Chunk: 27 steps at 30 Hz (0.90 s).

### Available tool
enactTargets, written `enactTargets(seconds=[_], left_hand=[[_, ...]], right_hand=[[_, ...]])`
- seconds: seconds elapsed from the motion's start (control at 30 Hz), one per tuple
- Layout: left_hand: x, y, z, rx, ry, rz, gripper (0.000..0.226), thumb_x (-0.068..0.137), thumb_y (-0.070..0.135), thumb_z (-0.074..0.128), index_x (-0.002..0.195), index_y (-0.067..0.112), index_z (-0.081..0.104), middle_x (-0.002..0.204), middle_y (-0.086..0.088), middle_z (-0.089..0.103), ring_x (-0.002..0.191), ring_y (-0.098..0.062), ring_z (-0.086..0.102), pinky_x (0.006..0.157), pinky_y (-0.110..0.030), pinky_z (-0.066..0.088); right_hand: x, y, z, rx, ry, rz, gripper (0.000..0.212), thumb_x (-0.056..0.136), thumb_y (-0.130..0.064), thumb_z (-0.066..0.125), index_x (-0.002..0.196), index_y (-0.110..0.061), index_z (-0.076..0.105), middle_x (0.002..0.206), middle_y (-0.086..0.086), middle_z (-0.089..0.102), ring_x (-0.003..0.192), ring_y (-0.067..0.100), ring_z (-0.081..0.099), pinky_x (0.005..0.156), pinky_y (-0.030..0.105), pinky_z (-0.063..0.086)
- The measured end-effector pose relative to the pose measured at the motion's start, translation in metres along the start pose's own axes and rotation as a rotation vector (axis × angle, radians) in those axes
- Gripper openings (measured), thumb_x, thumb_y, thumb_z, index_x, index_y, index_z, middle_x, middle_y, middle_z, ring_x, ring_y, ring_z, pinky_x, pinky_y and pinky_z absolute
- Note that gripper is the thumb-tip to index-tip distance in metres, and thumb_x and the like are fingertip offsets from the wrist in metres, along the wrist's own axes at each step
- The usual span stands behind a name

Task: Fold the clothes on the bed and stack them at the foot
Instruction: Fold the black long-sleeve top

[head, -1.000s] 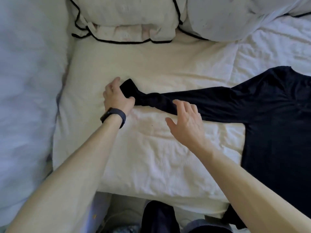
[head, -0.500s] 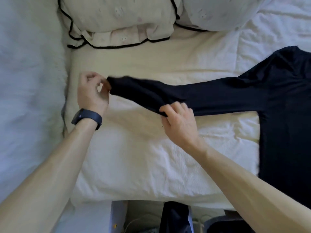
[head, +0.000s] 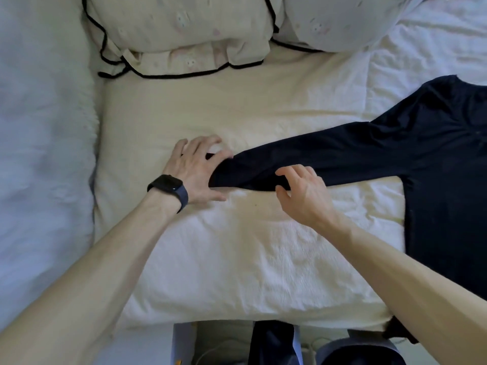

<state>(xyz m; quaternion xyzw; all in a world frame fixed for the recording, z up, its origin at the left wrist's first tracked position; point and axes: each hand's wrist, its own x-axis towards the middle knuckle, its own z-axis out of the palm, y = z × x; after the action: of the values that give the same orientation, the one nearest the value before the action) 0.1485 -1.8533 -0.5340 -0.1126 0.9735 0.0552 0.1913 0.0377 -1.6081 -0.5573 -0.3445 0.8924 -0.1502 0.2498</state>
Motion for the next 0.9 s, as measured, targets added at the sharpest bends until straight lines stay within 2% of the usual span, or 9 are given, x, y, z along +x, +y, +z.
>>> enactTargets(seconds=[0.1,0.17,0.3,0.43,0.53,0.67,0.77,0.83,0.9], left_hand=[[-0.001,-0.014,0.002,-0.169,0.004,-0.167,0.061,0.081,0.041,0.071,0.135,0.026,0.048,0.139,-0.001,0.047,0.127,-0.027,0.043,0.102,-0.041,0.035],[0.003,-0.023,-0.003,-0.243,-0.023,-0.260,0.041,0.088,0.042,0.066,0.124,0.025,0.059,0.129,0.000,0.053,0.121,-0.026,0.047,0.095,-0.040,0.041],[0.005,-0.030,-0.019,-0.309,-0.087,-0.225,0.020,0.095,0.039,0.058,0.107,0.030,0.071,0.110,0.005,0.065,0.106,-0.022,0.058,0.085,-0.034,0.048],[0.007,-0.035,-0.038,-0.981,0.117,-0.476,0.012,0.090,0.028,0.065,0.078,0.031,0.067,0.072,0.018,0.066,0.073,0.000,0.061,0.065,-0.008,0.046],[0.004,-0.038,-0.046,-1.415,0.141,-0.548,0.020,0.093,0.009,0.066,0.084,0.026,0.062,0.079,0.005,0.068,0.074,-0.010,0.067,0.064,-0.025,0.058],[-0.014,-0.029,-0.022,-0.943,0.095,-0.540,0.033,0.086,0.000,0.064,0.091,0.032,0.060,0.097,0.004,0.067,0.087,-0.018,0.065,0.081,-0.031,0.051],[-0.035,-0.008,-0.002,-0.796,0.314,-0.698,0.033,0.084,0.010,0.067,0.113,0.021,0.055,0.118,0.004,0.054,0.101,-0.021,0.059,0.082,-0.028,0.044],[-0.044,0.007,0.009,-0.768,0.441,-0.839,0.040,0.083,0.024,0.074,0.115,0.013,0.051,0.115,0.002,0.047,0.105,-0.027,0.055,0.078,-0.031,0.042],[-0.045,0.020,0.018,-0.747,0.368,-0.930,0.045,0.083,0.039,0.075,0.111,0.011,0.053,0.111,-0.002,0.050,0.108,-0.031,0.053,0.079,-0.037,0.045]], right_hand=[[0.004,0.005,0.007,-0.005,-0.073,0.024,0.040,0.100,-0.028,0.057,0.138,-0.015,0.055,0.139,0.002,0.055,0.122,0.026,0.051,0.093,0.039,0.045],[0.005,0.005,0.013,0.000,-0.070,0.051,0.041,0.099,-0.029,0.058,0.138,-0.015,0.055,0.140,0.002,0.054,0.122,0.027,0.051,0.094,0.040,0.044],[0.005,0.002,0.018,0.012,-0.069,0.085,0.042,0.097,-0.030,0.059,0.137,-0.015,0.056,0.138,0.003,0.055,0.119,0.028,0.052,0.092,0.039,0.043],[0.006,0.004,0.015,-0.008,-0.098,0.087,0.043,0.098,-0.032,0.057,0.139,-0.017,0.053,0.140,0.002,0.052,0.119,0.026,0.051,0.091,0.036,0.040],[0.010,0.002,0.010,-0.007,-0.121,0.092,0.045,0.098,-0.037,0.055,0.139,-0.018,0.052,0.138,0.002,0.052,0.117,0.026,0.051,0.090,0.037,0.041],[0.026,-0.007,-0.006,-0.108,-0.197,0.102,0.040,0.100,-0.050,0.046,0.125,-0.024,0.064,0.124,0.000,0.060,0.105,0.025,0.056,0.081,0.037,0.042],[0.039,-0.025,-0.019,-0.062,0.014,0.056,0.034,0.102,-0.048,0.048,0.100,-0.023,0.071,0.101,-0.002,0.064,0.092,0.024,0.054,0.071,0.035,0.043],[0.053,-0.042,-0.022,0.039,0.109,-0.022,0.028,0.104,-0.038,0.050,0.105,-0.019,0.071,0.102,0.000,0.066,0.097,0.026,0.055,0.074,0.038,0.049],[0.071,-0.058,-0.019,0.089,0.056,-0.108,0.026,0.105,-0.030,0.050,0.118,-0.018,0.068,0.112,0.001,0.068,0.105,0.028,0.057,0.082,0.039,0.050]])
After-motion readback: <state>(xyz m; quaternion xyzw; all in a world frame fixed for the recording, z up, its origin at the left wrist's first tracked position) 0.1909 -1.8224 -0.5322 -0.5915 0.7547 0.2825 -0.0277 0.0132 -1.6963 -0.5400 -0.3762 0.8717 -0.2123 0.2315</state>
